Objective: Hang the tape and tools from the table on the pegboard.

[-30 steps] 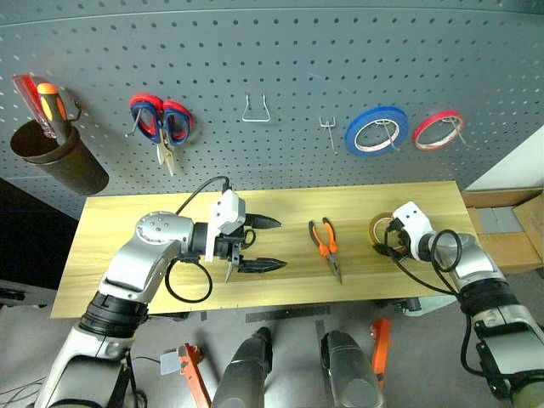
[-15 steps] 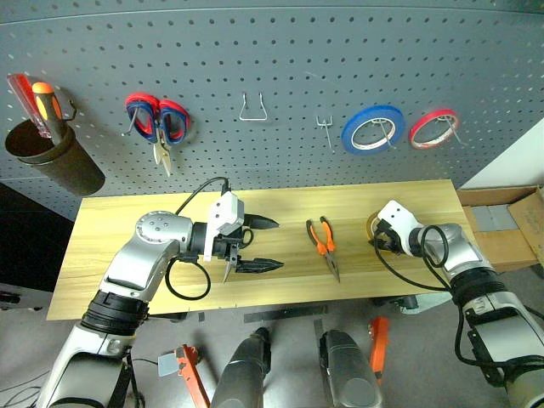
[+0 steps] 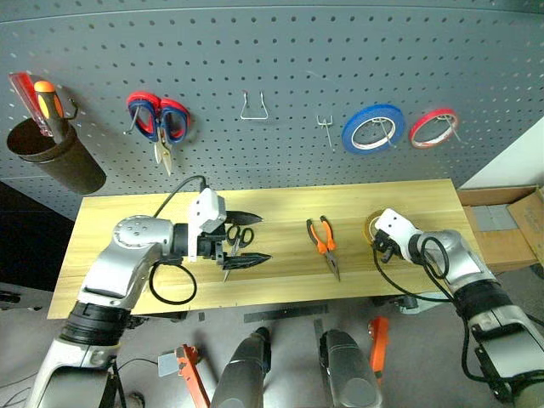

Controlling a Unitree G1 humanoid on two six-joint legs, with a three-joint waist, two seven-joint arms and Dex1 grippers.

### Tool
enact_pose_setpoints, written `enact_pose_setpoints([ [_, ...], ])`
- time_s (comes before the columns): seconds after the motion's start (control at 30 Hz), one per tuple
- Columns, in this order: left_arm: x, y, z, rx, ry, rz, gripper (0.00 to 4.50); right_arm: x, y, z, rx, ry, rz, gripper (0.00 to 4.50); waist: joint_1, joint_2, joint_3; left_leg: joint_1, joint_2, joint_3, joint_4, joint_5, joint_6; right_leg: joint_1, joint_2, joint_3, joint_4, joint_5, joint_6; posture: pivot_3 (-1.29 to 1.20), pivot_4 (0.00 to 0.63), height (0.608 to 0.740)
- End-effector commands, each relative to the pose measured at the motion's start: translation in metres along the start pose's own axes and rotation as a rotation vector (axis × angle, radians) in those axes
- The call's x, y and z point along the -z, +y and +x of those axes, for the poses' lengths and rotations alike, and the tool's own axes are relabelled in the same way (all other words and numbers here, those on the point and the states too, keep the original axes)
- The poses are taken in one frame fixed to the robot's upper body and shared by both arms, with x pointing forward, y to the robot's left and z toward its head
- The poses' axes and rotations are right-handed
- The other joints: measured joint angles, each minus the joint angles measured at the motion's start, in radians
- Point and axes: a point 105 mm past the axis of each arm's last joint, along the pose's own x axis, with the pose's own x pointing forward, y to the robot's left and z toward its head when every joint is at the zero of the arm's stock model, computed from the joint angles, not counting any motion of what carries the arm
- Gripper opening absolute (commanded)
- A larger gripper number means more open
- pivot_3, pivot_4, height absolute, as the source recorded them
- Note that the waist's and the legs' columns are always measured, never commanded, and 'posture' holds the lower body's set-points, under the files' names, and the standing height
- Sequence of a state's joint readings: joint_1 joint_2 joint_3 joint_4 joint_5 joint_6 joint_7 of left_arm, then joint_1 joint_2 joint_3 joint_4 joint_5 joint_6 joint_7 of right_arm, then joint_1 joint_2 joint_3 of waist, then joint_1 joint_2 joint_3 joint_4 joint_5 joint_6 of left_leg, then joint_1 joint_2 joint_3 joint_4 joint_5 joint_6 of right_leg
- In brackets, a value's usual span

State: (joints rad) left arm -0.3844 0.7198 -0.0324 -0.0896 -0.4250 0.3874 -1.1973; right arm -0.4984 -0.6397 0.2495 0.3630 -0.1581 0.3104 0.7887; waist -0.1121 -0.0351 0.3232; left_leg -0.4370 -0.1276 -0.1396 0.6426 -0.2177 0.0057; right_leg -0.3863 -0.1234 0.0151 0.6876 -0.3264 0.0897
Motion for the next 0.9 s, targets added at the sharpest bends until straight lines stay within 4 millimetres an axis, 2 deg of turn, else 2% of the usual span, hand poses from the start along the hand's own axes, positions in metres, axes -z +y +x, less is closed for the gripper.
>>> enact_pose_setpoints([
  [0.03,-0.018,-0.002,-0.007,-0.023,-0.041,0.042,4.50,-0.046,-0.006,-0.033,0.077,-0.125,-0.196,0.31,-0.001,0.000,0.000,-0.001,0.000,0.002,0.000,0.000,0.000,-0.003,-0.001,0.000,0.003,0.000,0.000,-0.16,0.314,0.740],
  [0.13,-0.025,0.001,-0.011,-0.061,-0.067,0.045,4.50,-0.083,0.025,-0.059,0.079,-0.229,-0.309,0.31,0.000,0.000,0.000,-0.001,0.002,0.003,0.000,0.000,0.000,-0.003,-0.001,-0.001,0.003,0.000,0.000,-0.16,0.313,0.740],
  [0.23,-0.028,0.001,-0.013,-0.072,-0.079,0.040,4.50,-0.109,0.058,-0.073,0.093,-0.323,-0.403,0.31,0.000,0.000,0.000,-0.001,0.004,0.003,0.000,0.000,0.000,-0.004,0.000,-0.002,0.005,0.000,0.000,-0.18,0.311,0.740],
  [0.37,-0.029,0.002,-0.013,-0.079,-0.085,0.039,4.50,-0.132,0.078,-0.083,0.135,-0.410,-0.494,0.31,0.003,0.000,0.000,0.000,0.002,0.004,0.003,0.000,0.000,-0.003,-0.001,-0.001,0.006,0.000,0.000,-0.18,0.311,0.740],
  [0.47,-0.032,0.002,-0.012,-0.080,-0.096,0.050,4.50,-0.152,0.075,-0.091,0.215,-0.487,-0.555,0.31,0.003,0.000,0.000,0.000,0.002,0.004,0.003,0.000,0.000,-0.003,-0.001,-0.001,0.006,0.001,0.000,-0.19,0.306,0.740],
  [0.6,-0.040,0.009,-0.011,-0.102,-0.132,0.072,4.50,-0.182,0.058,-0.102,0.338,-0.590,-0.580,0.31,0.002,0.000,0.000,0.001,0.003,0.004,0.002,0.000,-0.001,-0.004,-0.001,-0.001,0.009,0.001,-0.001,-0.20,0.302,0.740],
  [0.7,-0.044,0.011,-0.010,-0.104,-0.148,0.078,4.50,-0.190,0.051,-0.102,0.367,-0.613,-0.577,0.31,0.002,0.000,0.000,0.001,0.003,0.004,0.002,0.000,-0.001,-0.004,-0.001,-0.002,0.009,0.001,-0.001,-0.20,0.298,0.740],
  [0.9,-0.047,0.011,-0.009,-0.112,-0.155,0.092,4.50,-0.199,0.017,-0.084,0.430,-0.615,-0.598,0.31,-0.001,0.000,0.000,0.002,0.003,0.006,0.002,0.000,-0.001,-0.004,-0.001,-0.002,0.009,0.001,-0.001,-0.18,0.293,0.740],
])
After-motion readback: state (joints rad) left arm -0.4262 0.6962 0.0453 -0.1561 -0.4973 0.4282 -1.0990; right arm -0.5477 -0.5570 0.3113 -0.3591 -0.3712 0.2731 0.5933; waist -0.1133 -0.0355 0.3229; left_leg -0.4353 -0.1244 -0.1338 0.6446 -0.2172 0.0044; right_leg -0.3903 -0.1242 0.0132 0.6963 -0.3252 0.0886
